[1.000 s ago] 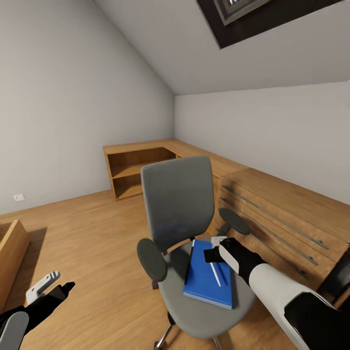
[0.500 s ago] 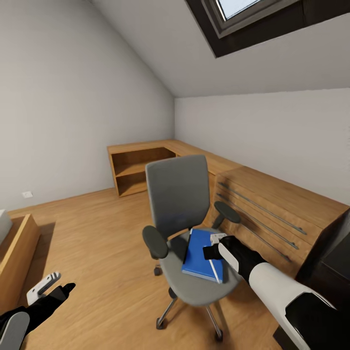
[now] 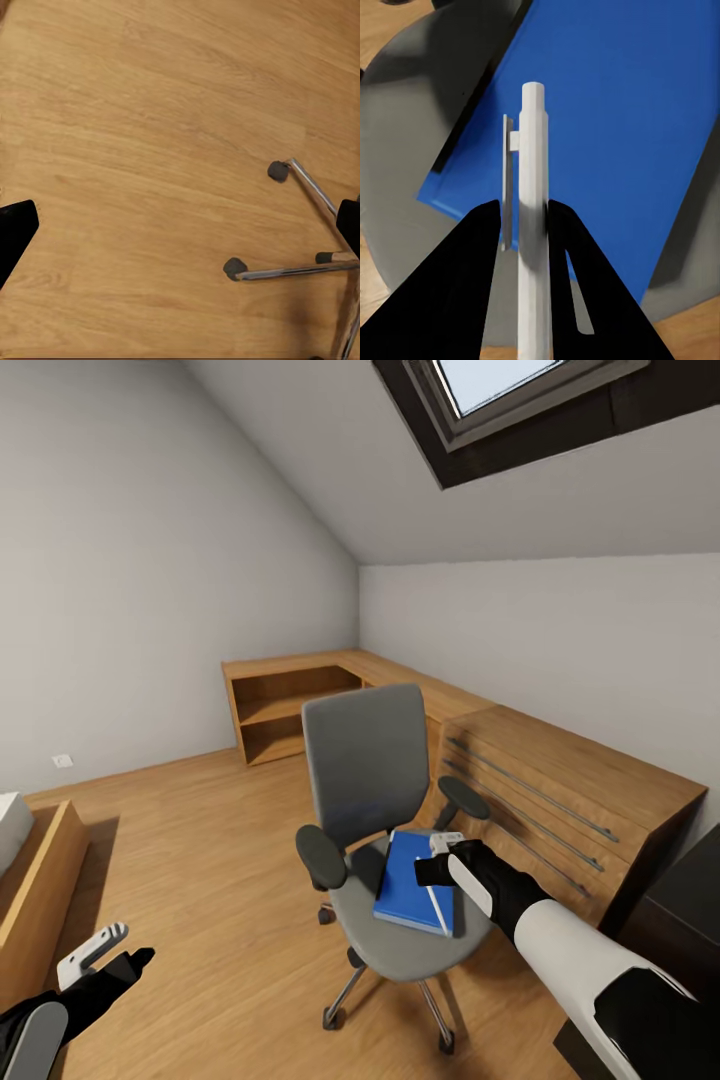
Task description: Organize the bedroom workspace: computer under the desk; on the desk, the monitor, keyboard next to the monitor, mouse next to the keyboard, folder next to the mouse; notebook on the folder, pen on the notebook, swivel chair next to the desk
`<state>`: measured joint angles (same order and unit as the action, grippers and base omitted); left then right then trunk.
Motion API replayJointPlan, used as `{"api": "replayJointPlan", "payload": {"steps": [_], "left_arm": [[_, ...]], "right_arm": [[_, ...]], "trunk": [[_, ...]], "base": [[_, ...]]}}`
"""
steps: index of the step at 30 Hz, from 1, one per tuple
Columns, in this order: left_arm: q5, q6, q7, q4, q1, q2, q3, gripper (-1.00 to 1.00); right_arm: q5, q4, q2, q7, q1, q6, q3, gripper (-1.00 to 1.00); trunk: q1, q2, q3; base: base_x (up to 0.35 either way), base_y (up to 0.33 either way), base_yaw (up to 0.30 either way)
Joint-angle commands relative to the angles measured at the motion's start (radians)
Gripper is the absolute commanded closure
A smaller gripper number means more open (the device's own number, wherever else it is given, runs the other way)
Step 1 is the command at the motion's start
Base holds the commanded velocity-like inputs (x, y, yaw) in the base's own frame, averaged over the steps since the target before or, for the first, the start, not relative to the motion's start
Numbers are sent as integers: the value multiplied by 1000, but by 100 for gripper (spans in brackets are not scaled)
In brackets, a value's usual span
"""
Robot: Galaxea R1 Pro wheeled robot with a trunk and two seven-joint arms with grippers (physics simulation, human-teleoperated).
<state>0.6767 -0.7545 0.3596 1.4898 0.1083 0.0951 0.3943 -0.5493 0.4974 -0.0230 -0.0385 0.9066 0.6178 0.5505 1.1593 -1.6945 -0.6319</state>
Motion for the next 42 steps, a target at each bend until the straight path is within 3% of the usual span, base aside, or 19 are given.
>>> {"api": "replayJointPlan", "payload": {"steps": [1,7,9,13,15,16,18,20,22,23,27,32,42], "left_arm": [[10,-3,9,-1,1,0,0,-100],[9,-3,9,-7,1,0,-7,-100],[6,-2,9,-40,1,0,-25,-100],[5,-2,9,-51,1,1,-30,-100],[5,-2,9,-55,1,1,-30,-100],[4,-2,9,-56,1,1,-31,-100],[4,-2,9,-55,1,2,-29,-100],[4,-2,9,-54,1,2,-26,-100],[4,0,9,-54,1,2,-24,-100],[4,0,9,-54,1,2,-24,-100],[4,4,9,-53,1,2,-27,-100],[4,71,6,-51,1,2,-29,-100],[6,81,5,-56,1,0,-28,-100]], "right_arm": [[-7,3,-1,-4,1,4,7,100],[-13,33,-6,-5,-1,7,6,100],[-21,137,-42,-7,-32,23,6,100],[-27,241,-70,-18,-70,58,5,100],[-48,358,-92,-66,-119,90,3,100],[-78,436,-100,-137,-153,117,1,100],[-112,479,-104,-203,-167,143,-3,100],[-171,523,-109,-297,-175,170,-15,100],[-268,584,-113,-452,-182,184,-24,100],[-278,598,-113,-473,-185,185,-25,100],[-294,679,-114,-513,-217,189,-27,100],[-296,683,-120,-514,-219,189,-27,100],[-296,684,-123,-514,-219,189,-27,100]], "trunk": [[-4,7,2],[-27,49,21],[-35,63,27],[-50,91,40],[-58,105,46],[-62,112,49],[-69,126,55],[-77,140,62],[-85,154,68],[-88,161,71],[-104,189,84],[-123,224,99],[-161,294,131]], "base": [[-2,0,0],[0,0,0],[0,0,0],[0,0,0],[0,0,0],[0,0,0],[0,0,0],[0,0,0],[0,0,0],[0,0,0],[0,0,0],[0,0,0],[0,0,0]]}}
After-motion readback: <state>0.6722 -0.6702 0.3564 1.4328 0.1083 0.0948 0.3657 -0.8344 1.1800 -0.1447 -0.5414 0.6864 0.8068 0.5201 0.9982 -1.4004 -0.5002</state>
